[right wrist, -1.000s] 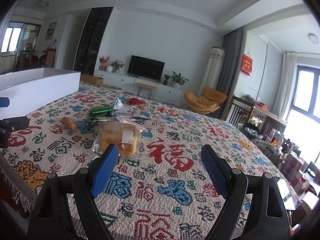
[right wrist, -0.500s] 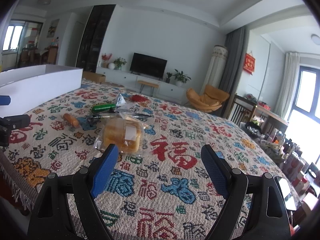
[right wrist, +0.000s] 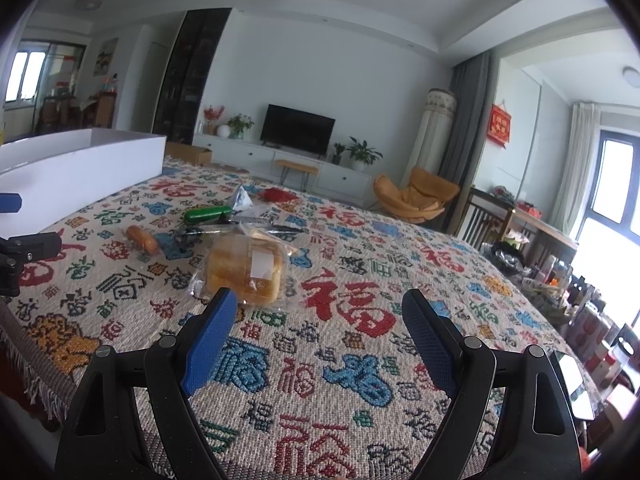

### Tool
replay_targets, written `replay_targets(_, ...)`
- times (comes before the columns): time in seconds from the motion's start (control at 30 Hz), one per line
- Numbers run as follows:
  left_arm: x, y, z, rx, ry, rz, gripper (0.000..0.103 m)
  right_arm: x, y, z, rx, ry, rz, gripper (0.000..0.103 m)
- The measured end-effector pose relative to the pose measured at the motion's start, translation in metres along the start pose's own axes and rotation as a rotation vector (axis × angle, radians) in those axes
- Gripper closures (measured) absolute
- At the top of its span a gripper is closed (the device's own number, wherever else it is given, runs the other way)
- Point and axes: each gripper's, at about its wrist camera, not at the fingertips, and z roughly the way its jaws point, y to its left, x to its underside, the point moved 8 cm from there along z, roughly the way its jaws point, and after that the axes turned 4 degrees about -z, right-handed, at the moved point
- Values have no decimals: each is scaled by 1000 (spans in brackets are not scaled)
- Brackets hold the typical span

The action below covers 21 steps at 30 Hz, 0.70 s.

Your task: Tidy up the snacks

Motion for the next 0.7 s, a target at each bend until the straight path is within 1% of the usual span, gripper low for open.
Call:
replay_targets(0.17,1,0,2,-1,5,3,0,-1,1,1,13,-23,-5,16)
replay_targets(0.7,4,-3,4,-1,17,18,0,0,-7,3,2,8,15,16)
